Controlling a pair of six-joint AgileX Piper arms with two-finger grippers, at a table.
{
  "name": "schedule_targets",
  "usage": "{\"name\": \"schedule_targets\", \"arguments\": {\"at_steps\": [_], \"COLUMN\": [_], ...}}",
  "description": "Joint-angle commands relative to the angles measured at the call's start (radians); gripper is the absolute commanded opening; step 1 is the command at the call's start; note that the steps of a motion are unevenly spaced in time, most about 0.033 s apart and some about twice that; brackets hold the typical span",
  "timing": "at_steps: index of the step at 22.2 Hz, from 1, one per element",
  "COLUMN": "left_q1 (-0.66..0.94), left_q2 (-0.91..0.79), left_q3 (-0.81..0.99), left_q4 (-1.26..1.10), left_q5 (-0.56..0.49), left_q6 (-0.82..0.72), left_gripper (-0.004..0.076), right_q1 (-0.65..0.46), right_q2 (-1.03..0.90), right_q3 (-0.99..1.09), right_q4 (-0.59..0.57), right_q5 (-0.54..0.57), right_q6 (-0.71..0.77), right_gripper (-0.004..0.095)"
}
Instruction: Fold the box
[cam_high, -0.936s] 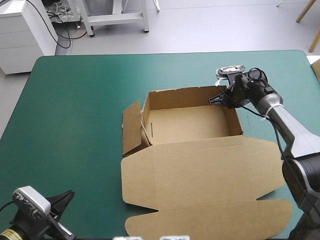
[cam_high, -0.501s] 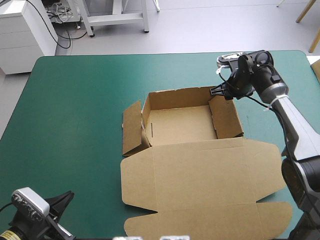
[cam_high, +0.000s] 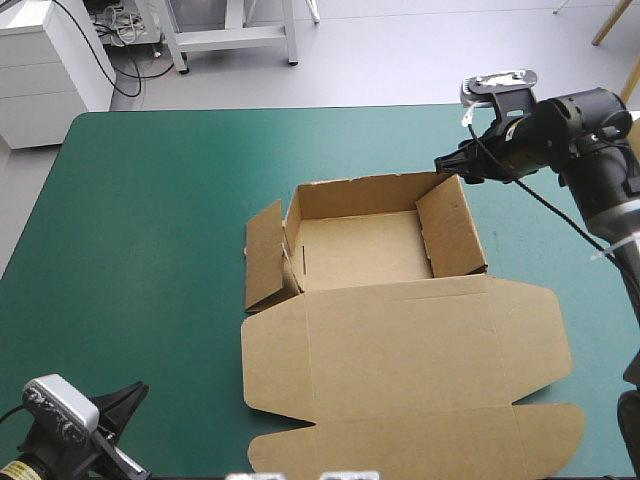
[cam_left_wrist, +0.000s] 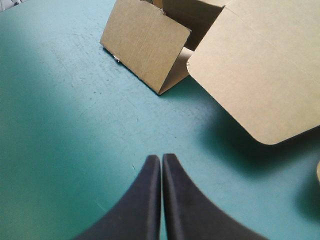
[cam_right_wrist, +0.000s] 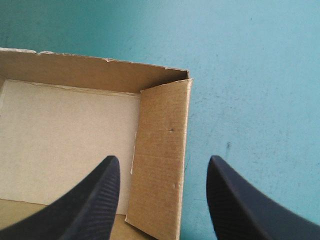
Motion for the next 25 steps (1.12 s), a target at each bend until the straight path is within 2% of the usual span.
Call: {"name": "schedule_targets", "arguments": {"at_steps": [1, 5, 12, 25], "left_q1": [-0.002, -0.002, -0.002, -0.002], "left_q2": [0.017, 0.017, 0.017, 0.017], "left_q3": [-0.023, -0.021, -0.021, -0.021], "left_q4": [-0.010, -0.010, -0.008, -0.008], "left_q5": [-0.066, -0.072, -0.072, -0.072], "left_q6": [-0.008, -0.008, -0.013, -0.013], "left_gripper": [-0.0008, -0.0008, -0.0008, -0.0008], "right_q1": [0.000, 0.000, 0.000, -0.017], "right_q2": [-0.079, -0.082, 0.012, 0.254], "right_q3": [-0.033, -0.001, 0.229, 0.236], "right_q4": [0.000, 0.000, -0.022, -0.012], "right_q5": [-0.036, -0.036, -0.049, -0.057], "right_q6": [-0.010, -0.010, -0.010, 0.010], "right_gripper": [0.0493, 0.0493, 0.0493, 0.0481]}}
